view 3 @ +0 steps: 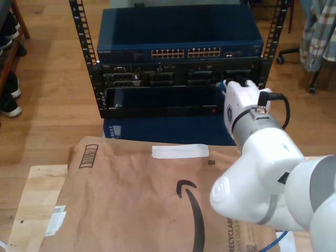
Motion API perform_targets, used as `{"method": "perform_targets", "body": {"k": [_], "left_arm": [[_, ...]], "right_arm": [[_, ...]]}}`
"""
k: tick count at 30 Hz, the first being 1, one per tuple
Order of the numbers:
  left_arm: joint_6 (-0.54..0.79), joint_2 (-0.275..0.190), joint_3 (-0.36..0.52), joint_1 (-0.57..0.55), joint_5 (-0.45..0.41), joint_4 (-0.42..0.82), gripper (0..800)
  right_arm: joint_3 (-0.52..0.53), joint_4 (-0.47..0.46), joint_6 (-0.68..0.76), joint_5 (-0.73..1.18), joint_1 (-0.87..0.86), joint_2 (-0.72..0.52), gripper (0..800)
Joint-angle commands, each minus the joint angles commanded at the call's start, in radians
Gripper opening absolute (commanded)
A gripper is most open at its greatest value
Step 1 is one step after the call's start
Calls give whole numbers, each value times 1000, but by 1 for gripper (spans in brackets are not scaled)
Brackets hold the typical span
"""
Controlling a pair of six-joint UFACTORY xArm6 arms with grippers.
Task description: Grab the cable and plug it in
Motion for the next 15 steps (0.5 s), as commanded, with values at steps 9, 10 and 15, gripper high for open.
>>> {"method": "perform_targets", "body": {"k": [9,10,15], "left_arm": [[98,-3,46,141,-51,75,799],[106,-3,64,157,-81,83,799],[149,-2,140,249,-233,135,799]], "right_arm": [[-55,38,-41,-44,31,69,1],[-60,40,-41,-44,31,71,1],[-95,44,-43,-44,31,95,1]]}}
